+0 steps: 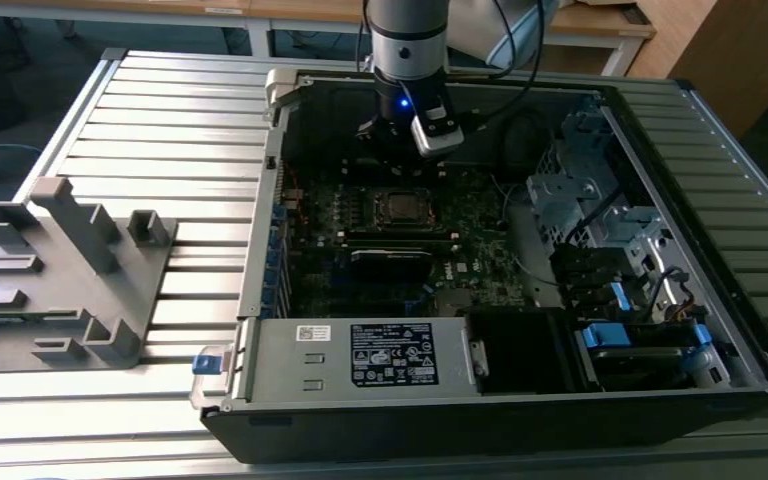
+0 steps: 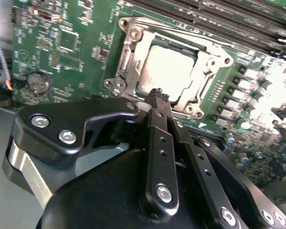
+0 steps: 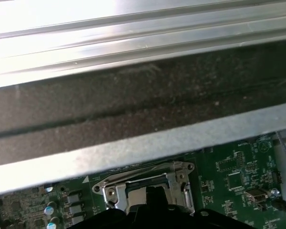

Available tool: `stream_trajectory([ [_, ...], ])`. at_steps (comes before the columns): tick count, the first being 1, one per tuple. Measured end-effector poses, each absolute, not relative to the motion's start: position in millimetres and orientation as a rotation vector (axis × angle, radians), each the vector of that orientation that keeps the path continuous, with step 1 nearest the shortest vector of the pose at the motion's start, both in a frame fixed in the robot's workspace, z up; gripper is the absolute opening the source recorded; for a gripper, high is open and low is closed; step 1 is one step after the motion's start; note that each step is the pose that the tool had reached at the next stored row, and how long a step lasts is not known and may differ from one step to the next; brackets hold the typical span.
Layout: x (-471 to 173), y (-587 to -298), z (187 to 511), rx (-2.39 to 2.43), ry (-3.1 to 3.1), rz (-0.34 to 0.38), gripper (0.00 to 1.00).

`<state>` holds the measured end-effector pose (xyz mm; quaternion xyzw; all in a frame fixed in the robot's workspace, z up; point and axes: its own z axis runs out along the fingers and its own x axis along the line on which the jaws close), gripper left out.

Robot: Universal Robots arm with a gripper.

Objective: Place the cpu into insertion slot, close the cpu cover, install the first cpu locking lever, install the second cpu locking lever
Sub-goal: 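Install the first cpu locking lever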

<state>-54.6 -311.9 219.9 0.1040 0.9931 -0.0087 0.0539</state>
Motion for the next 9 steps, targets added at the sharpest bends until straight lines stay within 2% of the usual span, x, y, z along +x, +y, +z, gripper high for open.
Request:
stream_trajectory([
  [9, -54.5, -312.7, 219.9, 0.316, 3.023, -0.027, 0.1],
])
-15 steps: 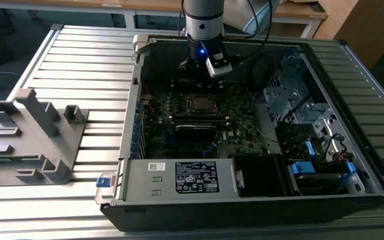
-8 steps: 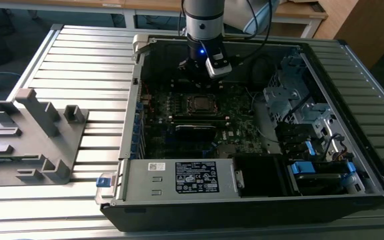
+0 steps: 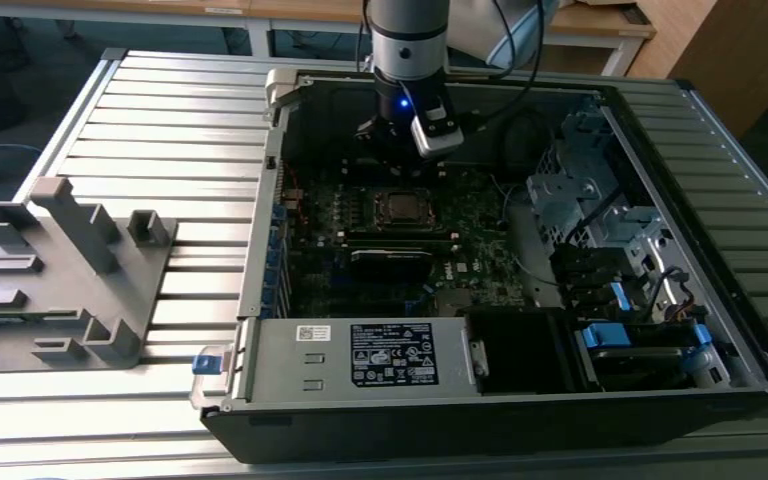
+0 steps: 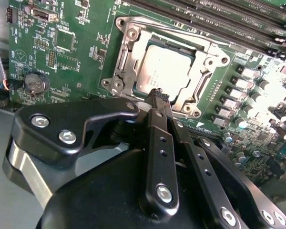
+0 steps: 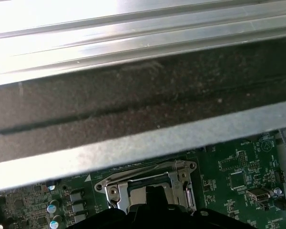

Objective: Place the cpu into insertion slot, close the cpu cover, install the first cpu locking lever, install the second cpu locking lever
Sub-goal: 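Install the first cpu locking lever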

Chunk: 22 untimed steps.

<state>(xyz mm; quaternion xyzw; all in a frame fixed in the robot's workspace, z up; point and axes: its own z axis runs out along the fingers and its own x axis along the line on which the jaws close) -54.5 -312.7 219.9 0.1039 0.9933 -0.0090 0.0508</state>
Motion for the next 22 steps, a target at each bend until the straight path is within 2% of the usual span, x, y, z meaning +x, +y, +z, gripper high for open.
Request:
stream_trajectory([
  [22, -55, -329, 220, 0.314, 3.024, -0.027, 0.1],
])
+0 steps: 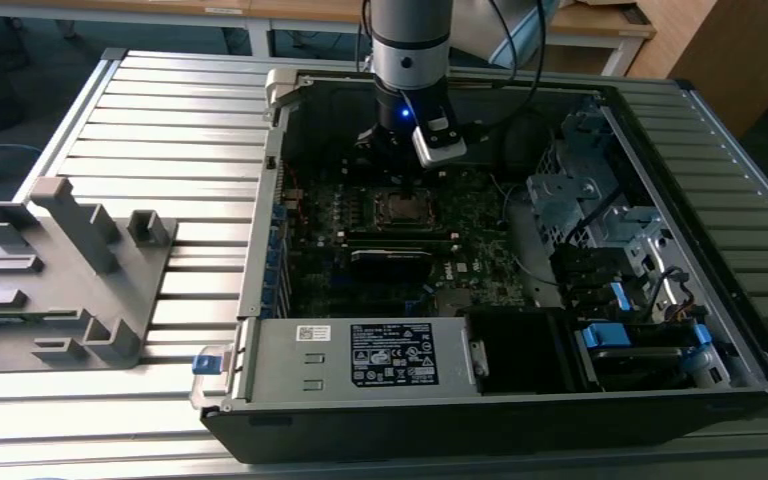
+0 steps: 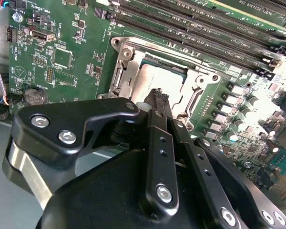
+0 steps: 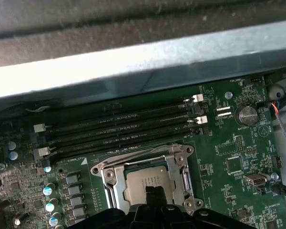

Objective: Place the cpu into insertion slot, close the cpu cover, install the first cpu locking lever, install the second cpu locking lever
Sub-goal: 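Install the first cpu locking lever, then install the second cpu locking lever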

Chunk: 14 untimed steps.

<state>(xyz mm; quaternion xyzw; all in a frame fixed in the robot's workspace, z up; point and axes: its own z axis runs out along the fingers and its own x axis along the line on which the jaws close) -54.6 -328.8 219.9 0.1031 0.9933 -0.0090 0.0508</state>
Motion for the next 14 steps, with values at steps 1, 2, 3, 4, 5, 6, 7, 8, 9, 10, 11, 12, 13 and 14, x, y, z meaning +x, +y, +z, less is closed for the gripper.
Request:
stream_trajectory([
  [1, -54.5, -328.8, 219.9, 0.314, 3.024, -0.027, 0.1],
  [2, -54.5, -328.8, 219.9, 0.313, 3.024, -0.027, 0.1],
  [3, -54.5, -328.8, 219.9, 0.313, 3.024, -0.028, 0.1],
  [4, -54.5, -328.8, 220.0, 0.313, 3.024, -0.028, 0.1],
  [5, -54.6, -328.9, 220.3, 0.313, 3.024, -0.028, 0.1],
  [6, -54.6, -328.9, 221.0, 0.313, 3.024, -0.028, 0.1],
  [7, -54.6, -328.9, 221.8, 0.313, 3.024, -0.028, 0.1],
  [8, -54.5, -328.8, 222.6, 0.313, 3.024, -0.027, 0.1],
  [9, -54.6, -328.9, 223.2, 0.313, 3.024, -0.028, 0.1],
  [10, -54.5, -328.8, 223.3, 0.313, 3.024, -0.027, 0.1],
  [11, -54.5, -328.8, 223.3, 0.313, 3.024, -0.027, 0.1],
  [12, -54.5, -328.8, 224.7, 0.313, 3.024, -0.027, 0.1],
  [13, -54.5, -328.8, 226.1, 0.313, 3.024, -0.027, 0.1],
  [14, -54.5, -328.8, 226.2, 0.313, 3.024, -0.028, 0.1],
])
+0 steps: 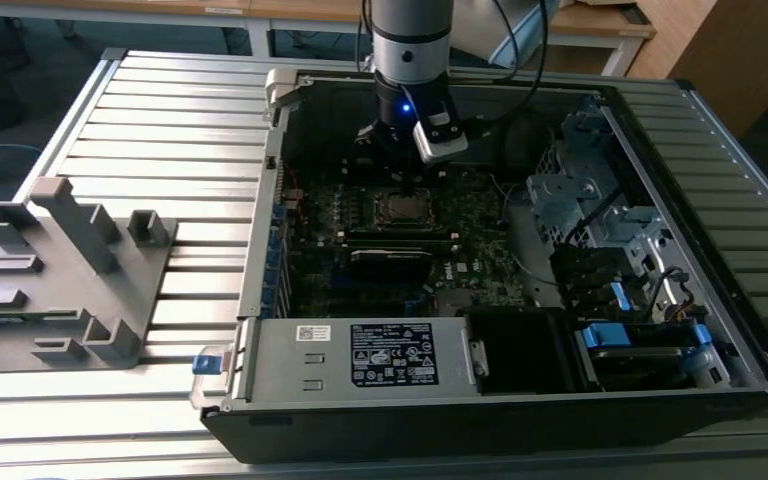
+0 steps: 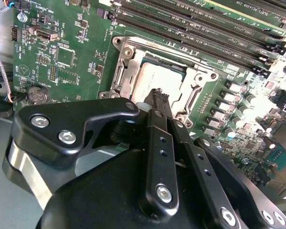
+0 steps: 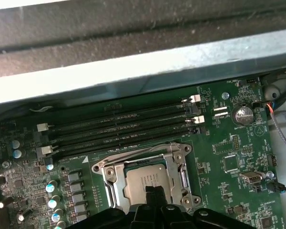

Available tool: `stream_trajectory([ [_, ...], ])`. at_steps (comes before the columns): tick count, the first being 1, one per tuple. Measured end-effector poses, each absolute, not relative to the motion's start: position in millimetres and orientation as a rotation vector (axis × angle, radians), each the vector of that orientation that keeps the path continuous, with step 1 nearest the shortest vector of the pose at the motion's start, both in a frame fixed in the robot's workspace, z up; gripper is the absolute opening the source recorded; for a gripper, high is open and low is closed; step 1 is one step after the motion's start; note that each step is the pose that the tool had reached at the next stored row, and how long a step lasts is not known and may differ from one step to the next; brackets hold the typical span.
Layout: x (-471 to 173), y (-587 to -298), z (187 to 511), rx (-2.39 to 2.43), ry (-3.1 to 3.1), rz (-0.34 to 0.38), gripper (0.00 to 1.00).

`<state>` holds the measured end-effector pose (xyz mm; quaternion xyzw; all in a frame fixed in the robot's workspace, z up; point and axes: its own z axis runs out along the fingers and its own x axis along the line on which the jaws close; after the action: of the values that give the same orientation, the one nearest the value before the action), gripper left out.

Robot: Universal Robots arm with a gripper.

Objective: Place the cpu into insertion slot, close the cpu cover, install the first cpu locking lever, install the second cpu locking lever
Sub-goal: 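Install the second cpu locking lever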

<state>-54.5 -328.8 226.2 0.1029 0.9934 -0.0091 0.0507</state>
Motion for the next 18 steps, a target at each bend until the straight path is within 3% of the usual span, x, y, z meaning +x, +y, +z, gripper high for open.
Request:
stream_trajectory([
  [18, -53.8, -328.9, 228.0, 0.319, 3.091, -0.039, 0.1],
])
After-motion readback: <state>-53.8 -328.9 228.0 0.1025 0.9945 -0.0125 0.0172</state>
